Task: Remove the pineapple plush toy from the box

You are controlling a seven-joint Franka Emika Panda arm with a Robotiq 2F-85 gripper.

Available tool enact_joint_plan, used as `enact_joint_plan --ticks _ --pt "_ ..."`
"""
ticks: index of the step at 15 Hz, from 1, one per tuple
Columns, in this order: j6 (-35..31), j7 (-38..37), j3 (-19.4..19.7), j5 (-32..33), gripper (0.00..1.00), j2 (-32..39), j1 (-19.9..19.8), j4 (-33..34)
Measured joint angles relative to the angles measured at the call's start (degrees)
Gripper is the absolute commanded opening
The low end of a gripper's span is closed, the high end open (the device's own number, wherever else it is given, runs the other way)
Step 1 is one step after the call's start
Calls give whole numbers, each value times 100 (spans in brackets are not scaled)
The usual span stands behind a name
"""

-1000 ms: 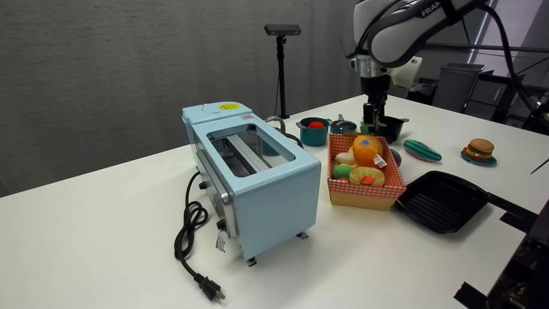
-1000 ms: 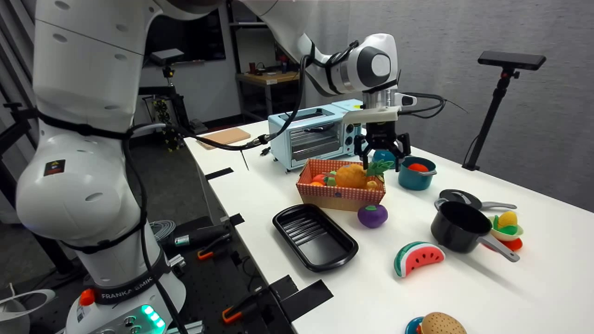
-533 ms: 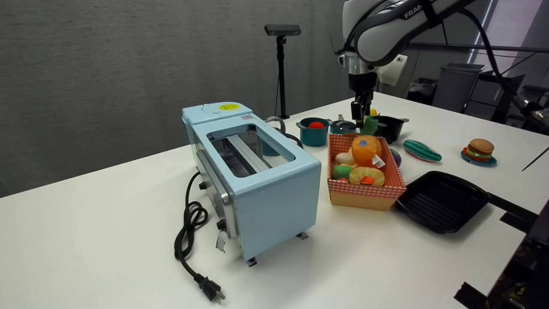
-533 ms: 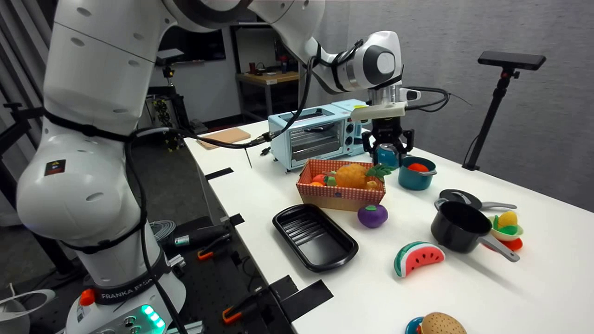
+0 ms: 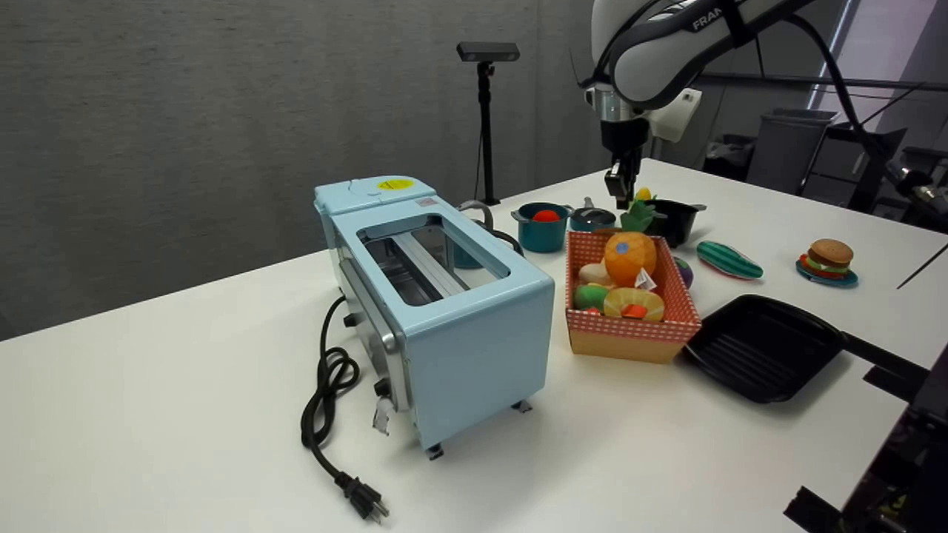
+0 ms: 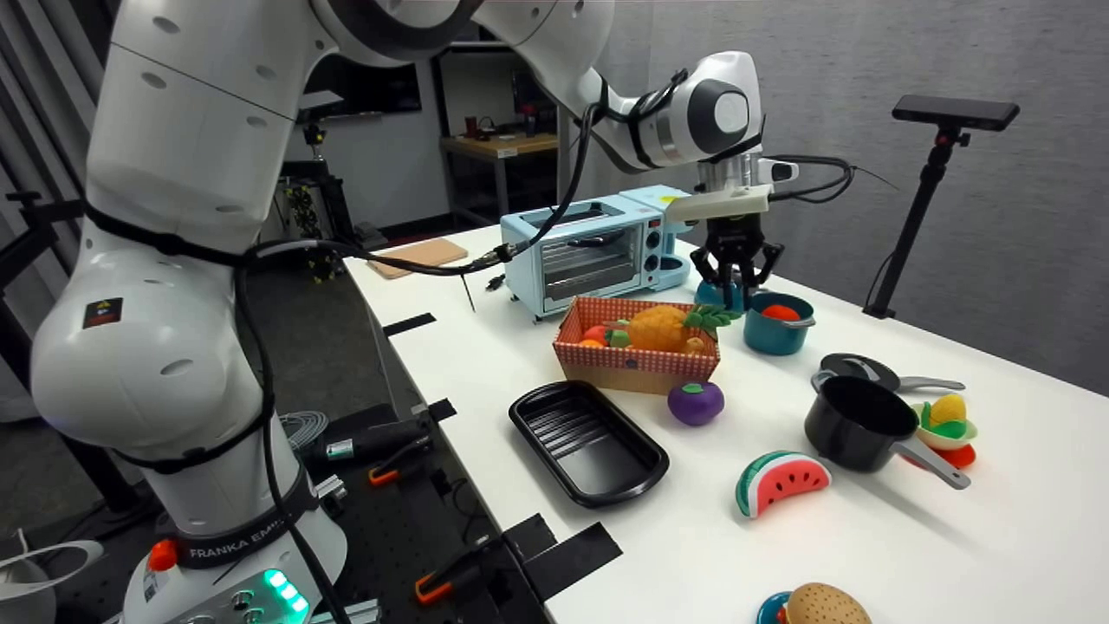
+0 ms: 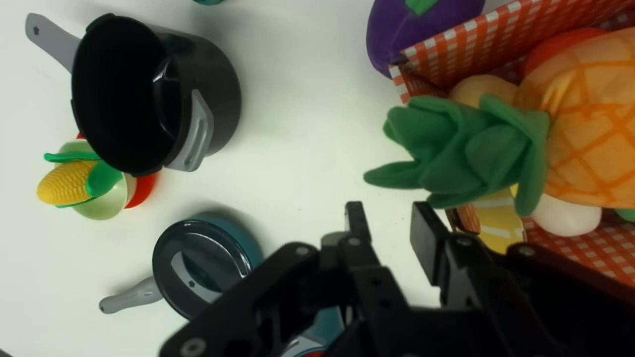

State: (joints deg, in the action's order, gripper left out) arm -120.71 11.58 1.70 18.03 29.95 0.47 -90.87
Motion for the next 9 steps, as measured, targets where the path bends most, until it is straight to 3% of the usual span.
enact_joint_plan --ticks 5,9 --pt "0 -6 43 0 99 12 0 0" --pt "-5 -28 43 8 100 28 0 -10"
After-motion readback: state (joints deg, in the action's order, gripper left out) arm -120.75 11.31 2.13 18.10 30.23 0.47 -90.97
